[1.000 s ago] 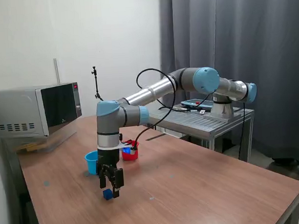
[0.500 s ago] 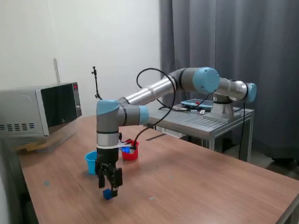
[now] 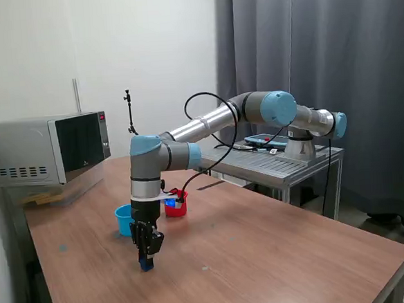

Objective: Place red objects in the red bin, and blue objects in the blue bin.

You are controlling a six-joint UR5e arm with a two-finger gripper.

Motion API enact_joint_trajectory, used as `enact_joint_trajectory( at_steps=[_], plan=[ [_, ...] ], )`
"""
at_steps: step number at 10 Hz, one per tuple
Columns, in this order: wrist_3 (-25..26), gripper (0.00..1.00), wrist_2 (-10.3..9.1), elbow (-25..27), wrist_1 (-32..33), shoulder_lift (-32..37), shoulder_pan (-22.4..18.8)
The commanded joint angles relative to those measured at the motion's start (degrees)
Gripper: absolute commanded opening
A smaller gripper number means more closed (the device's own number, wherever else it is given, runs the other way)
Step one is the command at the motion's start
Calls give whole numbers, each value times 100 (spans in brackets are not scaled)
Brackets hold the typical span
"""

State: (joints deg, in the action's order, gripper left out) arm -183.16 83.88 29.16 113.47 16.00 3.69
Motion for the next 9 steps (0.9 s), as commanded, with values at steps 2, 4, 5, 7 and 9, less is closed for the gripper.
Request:
enact_joint_trajectory(
  at_steps=[2,4,5,7,9],
  plan=[
    [0,0,5,2,-1,0,0],
    [0,0,23,-33,-1,0,-9],
    [9,0,40,-120,-1,8,-9],
    [9,0,145,-164,-1,331,0],
    [35,0,295,-60,-18,692,61]
  ],
)
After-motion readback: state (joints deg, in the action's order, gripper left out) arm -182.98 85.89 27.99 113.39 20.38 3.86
